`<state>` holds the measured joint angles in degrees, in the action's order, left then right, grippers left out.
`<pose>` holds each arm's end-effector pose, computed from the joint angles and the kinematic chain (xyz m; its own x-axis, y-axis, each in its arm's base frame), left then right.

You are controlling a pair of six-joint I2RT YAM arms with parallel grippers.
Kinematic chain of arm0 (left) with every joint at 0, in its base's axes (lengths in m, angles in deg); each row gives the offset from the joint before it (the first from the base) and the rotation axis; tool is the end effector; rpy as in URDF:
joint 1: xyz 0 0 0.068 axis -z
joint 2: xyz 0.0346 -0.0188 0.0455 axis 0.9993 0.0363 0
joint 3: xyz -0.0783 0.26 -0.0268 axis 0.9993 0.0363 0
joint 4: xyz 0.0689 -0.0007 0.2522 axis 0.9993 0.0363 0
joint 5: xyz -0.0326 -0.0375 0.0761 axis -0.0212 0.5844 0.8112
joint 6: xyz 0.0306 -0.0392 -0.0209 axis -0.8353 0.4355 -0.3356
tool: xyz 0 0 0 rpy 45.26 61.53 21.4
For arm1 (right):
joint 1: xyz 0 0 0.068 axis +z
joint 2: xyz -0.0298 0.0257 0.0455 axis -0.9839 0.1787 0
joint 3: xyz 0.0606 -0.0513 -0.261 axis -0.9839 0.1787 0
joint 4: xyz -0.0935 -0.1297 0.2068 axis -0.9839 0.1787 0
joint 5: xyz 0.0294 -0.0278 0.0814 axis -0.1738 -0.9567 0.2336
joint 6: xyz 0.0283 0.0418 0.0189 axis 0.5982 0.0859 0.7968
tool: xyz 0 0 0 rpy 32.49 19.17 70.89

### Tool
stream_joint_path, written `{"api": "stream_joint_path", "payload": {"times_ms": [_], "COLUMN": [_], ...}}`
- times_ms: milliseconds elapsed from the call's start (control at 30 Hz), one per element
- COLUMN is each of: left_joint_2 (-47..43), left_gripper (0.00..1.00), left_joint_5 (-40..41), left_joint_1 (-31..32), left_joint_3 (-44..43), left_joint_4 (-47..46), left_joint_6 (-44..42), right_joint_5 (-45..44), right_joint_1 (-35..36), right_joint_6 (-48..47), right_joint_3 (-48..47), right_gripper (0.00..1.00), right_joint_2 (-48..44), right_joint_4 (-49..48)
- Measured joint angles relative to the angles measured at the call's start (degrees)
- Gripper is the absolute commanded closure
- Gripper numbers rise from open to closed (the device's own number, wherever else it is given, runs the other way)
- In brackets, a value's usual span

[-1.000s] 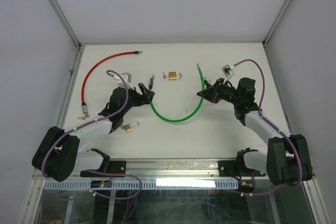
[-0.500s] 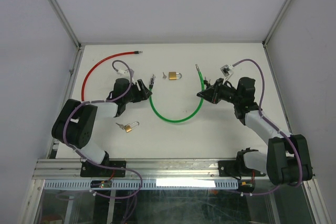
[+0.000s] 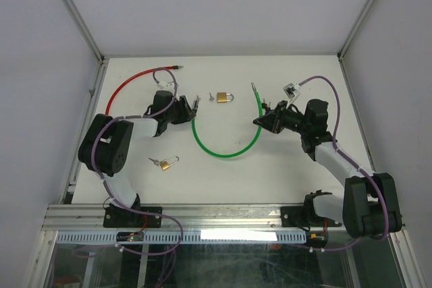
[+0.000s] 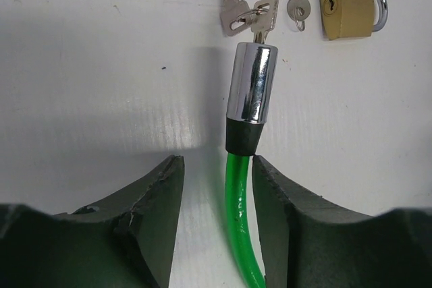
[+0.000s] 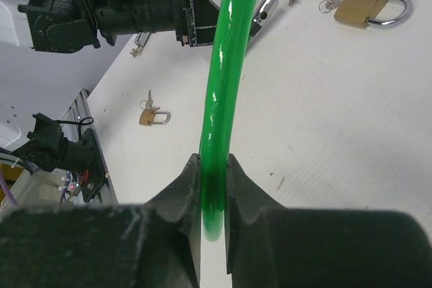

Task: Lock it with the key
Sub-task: Lock the lock.

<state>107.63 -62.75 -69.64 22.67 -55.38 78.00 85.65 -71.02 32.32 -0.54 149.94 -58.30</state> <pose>0.3299 -0.1141 0.1375 -0.7192 -0.2261 -0.6570 0.1014 0.9013 -0.4212 0.2394 0.0645 0.2304 -0.5460 0.1582 -0.8227 -0.6800 0.4899 0.5455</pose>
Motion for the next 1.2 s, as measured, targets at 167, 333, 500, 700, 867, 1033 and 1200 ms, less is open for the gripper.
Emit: {"api": "stream_joint_path", "payload": {"times_ms": [167, 333, 500, 700, 867, 1033, 1200], "left_joint_2": [0.3, 1.2, 1.4, 1.4, 2.0, 2.2, 0.8], "left_gripper": [0.54, 0.57, 0.60, 0.66, 0.85, 1.00, 1.00], "left_joint_5": [0.2, 2.4, 5.8, 7.9, 7.7, 6.2, 4.6], "left_joint_1": [0.2, 1.7, 3.7, 4.3, 4.3, 4.3, 4.3], "left_joint_3": [-1.0, -3.3, -4.5, -5.6, -6.7, -6.9, -4.7], "left_joint_4": [1.5, 3.9, 6.1, 8.7, 9.9, 10.0, 7.7], "left_joint_6": [-0.4, -1.1, -3.0, -4.1, -5.1, -6.3, -6.4], "right_joint_5": [0.0, 0.0, 0.0, 0.0, 0.0, 0.1, 0.3], "right_joint_1": [0.0, 0.0, 0.0, 0.0, 0.0, 0.0, 0.0], "right_joint_6": [0.0, 0.0, 0.0, 0.0, -0.1, -0.3, -0.5], "right_joint_3": [0.0, 0.0, 0.0, 0.0, 0.0, 0.0, 0.0], "right_gripper": [1.00, 1.00, 1.00, 1.00, 1.00, 1.00, 1.00], "right_joint_2": [0.0, 0.0, 0.0, 0.0, 0.0, -0.1, -0.2], "right_joint_4": [0.0, 0.0, 0.0, 0.0, 0.0, 0.0, 0.2]}}
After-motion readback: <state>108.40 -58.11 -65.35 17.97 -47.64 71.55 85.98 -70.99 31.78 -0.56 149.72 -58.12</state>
